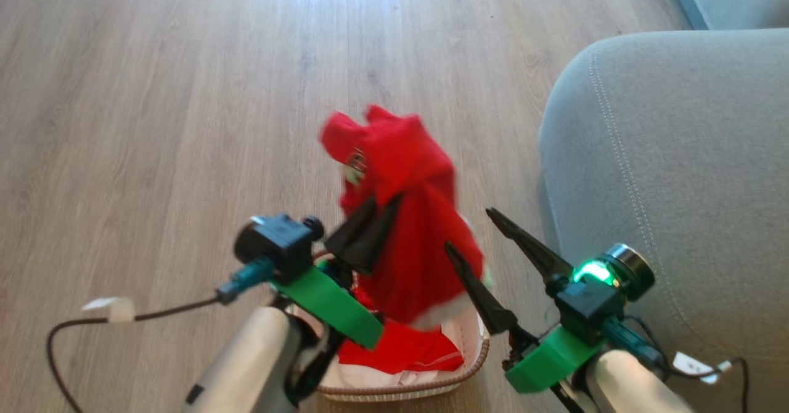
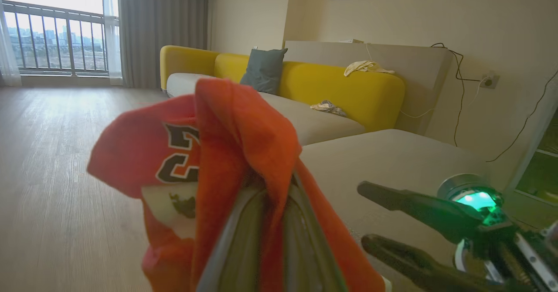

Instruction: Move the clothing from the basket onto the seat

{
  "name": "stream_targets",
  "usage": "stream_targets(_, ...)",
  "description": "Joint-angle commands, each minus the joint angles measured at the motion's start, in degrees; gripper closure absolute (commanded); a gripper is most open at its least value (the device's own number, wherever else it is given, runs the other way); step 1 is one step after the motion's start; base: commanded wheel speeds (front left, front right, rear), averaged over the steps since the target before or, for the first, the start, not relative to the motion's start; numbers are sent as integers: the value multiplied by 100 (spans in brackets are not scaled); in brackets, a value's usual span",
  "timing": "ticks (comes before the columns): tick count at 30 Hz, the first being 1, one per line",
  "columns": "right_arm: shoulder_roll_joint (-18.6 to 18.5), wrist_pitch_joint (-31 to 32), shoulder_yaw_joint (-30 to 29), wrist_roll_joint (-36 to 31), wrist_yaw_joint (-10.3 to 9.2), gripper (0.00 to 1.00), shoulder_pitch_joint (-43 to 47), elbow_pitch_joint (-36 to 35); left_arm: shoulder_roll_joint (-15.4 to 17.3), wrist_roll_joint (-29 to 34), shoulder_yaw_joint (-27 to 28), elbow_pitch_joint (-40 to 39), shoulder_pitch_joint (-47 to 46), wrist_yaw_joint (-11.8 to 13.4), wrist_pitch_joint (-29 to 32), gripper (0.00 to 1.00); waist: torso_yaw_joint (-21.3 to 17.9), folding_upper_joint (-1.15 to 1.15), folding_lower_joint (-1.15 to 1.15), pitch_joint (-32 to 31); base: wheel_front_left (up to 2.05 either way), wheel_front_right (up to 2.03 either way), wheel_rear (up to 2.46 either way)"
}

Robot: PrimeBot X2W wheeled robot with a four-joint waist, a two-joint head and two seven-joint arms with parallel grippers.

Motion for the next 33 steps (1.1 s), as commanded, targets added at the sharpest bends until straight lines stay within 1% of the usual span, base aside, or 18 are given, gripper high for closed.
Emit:
stream_targets(1, -40, -37, 120, 55, -1, 0, -283, -134, 70, -44, 122, -184, -329, -9, -29, 100, 24, 0, 0, -2, 0, 0, 0)
stream_targets(7, -180, -37, 332, 83, -1, 0, -564, 275, 117, -287, -460, -239, -414, -9, -29, 100, 134, 0, 0, 3, 0, 0, 0)
stream_targets(12, -323, -37, 770, 325, -1, 0, -806, 584, 159, -389, -841, -263, -518, -9, -29, 100, 196, 0, 0, 7, 0, 0, 0)
stream_targets(16, -447, -37, 1135, 474, -1, 0, -1010, 810, 152, -512, -993, -277, -571, -9, -29, 100, 214, 0, 0, -3, 0, 0, 0)
stream_targets(20, -425, -37, 1244, 454, -1, 0, -1176, 1019, 173, -574, -1171, -259, -630, -9, -29, 100, 231, 0, 0, -20, 0, 0, 0)
stream_targets(27, -274, -37, 1312, 478, -1, 0, -1293, 1126, 202, -639, -1330, -197, -657, -9, -29, 100, 232, 0, 0, -30, 0, 0, 0)
stream_targets(28, -252, -37, 1315, 485, -1, 45, -1299, 1146, 206, -646, -1342, -187, -659, -9, -29, 100, 233, 0, 0, -30, 0, 0, 0)
stream_targets(29, -229, -37, 1300, 482, -1, 100, -1304, 1161, 209, -652, -1354, -179, -662, -9, -29, 100, 236, 0, 0, -29, 0, 0, 0)
stream_targets(33, -146, -37, 1191, 476, -1, 100, -1276, 1163, 216, -669, -1373, -152, -657, -9, -29, 100, 250, 0, 0, -31, 0, 0, 0)
